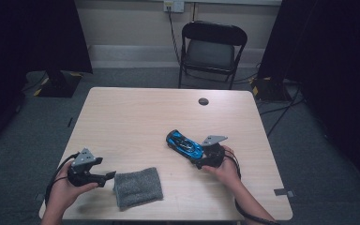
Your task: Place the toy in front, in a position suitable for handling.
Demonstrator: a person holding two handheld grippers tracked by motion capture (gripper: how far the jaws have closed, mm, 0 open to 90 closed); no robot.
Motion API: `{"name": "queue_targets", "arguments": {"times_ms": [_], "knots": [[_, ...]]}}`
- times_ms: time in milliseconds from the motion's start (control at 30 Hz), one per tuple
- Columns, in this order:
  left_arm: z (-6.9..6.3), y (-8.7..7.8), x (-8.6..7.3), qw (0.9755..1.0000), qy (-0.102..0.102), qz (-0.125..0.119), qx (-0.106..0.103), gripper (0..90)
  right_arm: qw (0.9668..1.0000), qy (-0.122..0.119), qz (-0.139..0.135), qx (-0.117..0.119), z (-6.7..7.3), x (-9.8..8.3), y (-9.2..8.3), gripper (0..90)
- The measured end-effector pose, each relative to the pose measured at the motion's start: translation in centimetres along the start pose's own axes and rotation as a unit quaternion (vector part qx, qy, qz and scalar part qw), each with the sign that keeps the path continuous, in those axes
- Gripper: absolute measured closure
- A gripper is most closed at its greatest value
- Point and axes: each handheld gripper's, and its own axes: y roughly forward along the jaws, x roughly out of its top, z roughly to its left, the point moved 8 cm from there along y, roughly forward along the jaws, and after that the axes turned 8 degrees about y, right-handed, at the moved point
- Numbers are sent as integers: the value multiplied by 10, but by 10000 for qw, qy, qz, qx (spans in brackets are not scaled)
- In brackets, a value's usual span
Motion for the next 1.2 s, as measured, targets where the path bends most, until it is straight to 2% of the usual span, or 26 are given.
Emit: {"name": "queue_targets", "arguments": {"times_ms": [67, 167, 267, 333, 400, 500, 567, 633, 800, 933, 1000, 1067, 1100, 1200], "knots": [[-14, 2, 10, 9996, 173, -89, -203, 229, 10000, -5, -3, -2, 0, 0, 0, 229], [-32, 9, 16, 9980, 353, -110, -518, 293, 10000, -6, -4, -2, 0, 0, 0, 229], [-50, 18, 18, 9949, 583, 7, -823, 338, 10000, -8, -4, -2, 0, 0, 0, 230], [-59, 23, 16, 9924, 776, 114, -951, 361, 10000, -9, -4, -3, 0, 0, 0, 230], [-66, 27, 12, 9903, 809, 258, -1103, 395, 10000, -7, -5, -4, 0, 0, 0, 230], [-70, 32, 6, 9882, 886, 470, -1159, 401, 10000, -8, -6, -4, 0, 0, 0, 230], [-72, 35, 3, 9861, 1009, 514, -1213, 410, 10000, -9, -4, -3, 0, 0, 0, 230], [-71, 39, -4, 9848, 1116, 643, -1167, 415, 10000, -9, -7, -4, 0, 0, 0, 229], [-74, 42, -8, 9827, 1331, 691, -1084, 423, 10000, -9, -8, -3, 0, 0, 0, 229], [-75, 42, -9, 9839, 1293, 558, -1102, 444, 10000, -13, -8, -5, 0, 0, 0, 230], [-76, 41, -9, 9838, 1280, 550, -1127, 521, 10000, -11, -8, -5, 0, 0, 0, 230], [-76, 41, -8, 9855, 1204, 582, -1044, 587, 10000, -12, -7, -4, 0, 0, 0, 230], [-75, 41, -8, 9852, 1224, 612, -1030, 609, 10000, -10, -7, -5, 0, 0, 0, 230], [-73, 42, -7, 9888, 1002, 653, -893, 681, 10000, -11, -7, -4, 0, 0, 0, 229]]}}
